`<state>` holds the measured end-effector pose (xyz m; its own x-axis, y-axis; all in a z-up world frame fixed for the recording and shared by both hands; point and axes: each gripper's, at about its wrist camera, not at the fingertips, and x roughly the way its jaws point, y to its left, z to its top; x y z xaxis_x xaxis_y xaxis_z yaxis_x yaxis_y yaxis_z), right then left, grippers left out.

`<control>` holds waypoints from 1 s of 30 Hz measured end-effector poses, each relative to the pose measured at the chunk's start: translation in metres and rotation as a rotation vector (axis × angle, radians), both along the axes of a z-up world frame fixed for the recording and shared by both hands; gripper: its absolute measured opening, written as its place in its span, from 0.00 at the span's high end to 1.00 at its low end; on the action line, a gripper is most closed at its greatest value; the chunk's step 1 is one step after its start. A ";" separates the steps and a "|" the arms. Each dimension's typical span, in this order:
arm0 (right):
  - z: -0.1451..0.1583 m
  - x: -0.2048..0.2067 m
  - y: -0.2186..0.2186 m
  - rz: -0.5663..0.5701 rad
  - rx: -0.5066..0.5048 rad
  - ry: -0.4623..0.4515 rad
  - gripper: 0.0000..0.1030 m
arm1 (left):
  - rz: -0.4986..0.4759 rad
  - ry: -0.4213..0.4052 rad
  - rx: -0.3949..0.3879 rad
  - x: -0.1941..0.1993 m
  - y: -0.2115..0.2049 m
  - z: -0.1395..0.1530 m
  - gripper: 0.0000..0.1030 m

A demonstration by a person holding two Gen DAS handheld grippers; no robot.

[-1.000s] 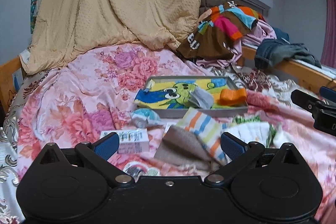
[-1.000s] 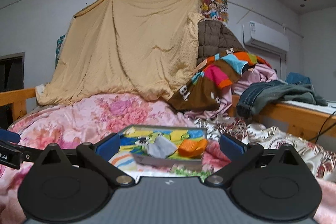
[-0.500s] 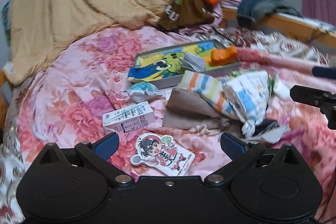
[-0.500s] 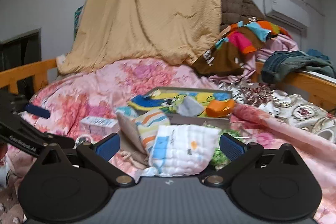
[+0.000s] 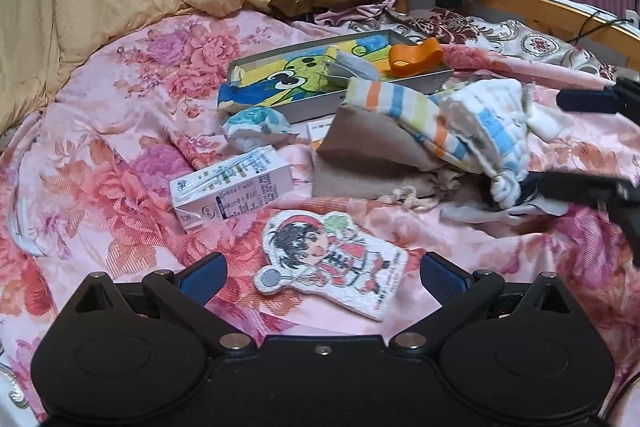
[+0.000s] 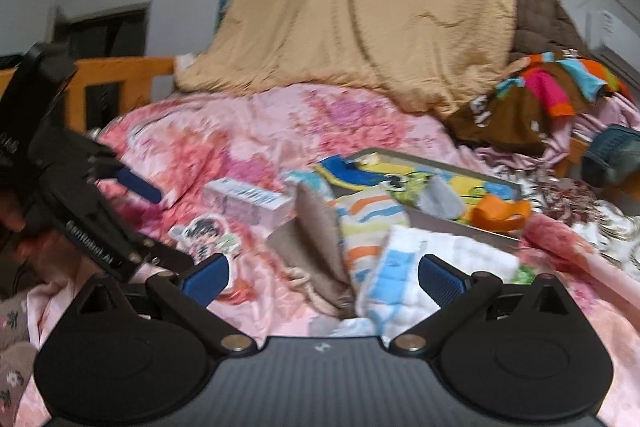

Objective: Organize soft objects
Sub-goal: 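Withdraw both open tools from the tray back toward the pile, then grasp cartoon-figure plush with left tool while right tool grasps striped sock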

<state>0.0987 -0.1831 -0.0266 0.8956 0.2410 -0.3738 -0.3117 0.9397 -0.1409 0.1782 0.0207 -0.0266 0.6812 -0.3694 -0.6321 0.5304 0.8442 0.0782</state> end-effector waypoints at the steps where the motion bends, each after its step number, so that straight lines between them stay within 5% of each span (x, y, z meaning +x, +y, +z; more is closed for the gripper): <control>1: -0.002 0.003 0.003 0.010 -0.013 0.002 0.01 | -0.005 0.003 0.002 0.003 0.001 -0.001 0.01; 5: -0.008 0.014 0.010 0.005 -0.075 -0.022 0.01 | -0.042 0.026 0.005 0.014 0.004 -0.009 0.01; 14: -0.021 0.051 0.021 0.026 -0.150 -0.084 0.11 | -0.016 0.130 -0.116 0.035 0.021 -0.030 0.01; 30: -0.037 0.078 0.011 -0.106 -0.238 0.018 0.28 | -0.060 0.152 -0.326 0.038 0.013 -0.027 0.10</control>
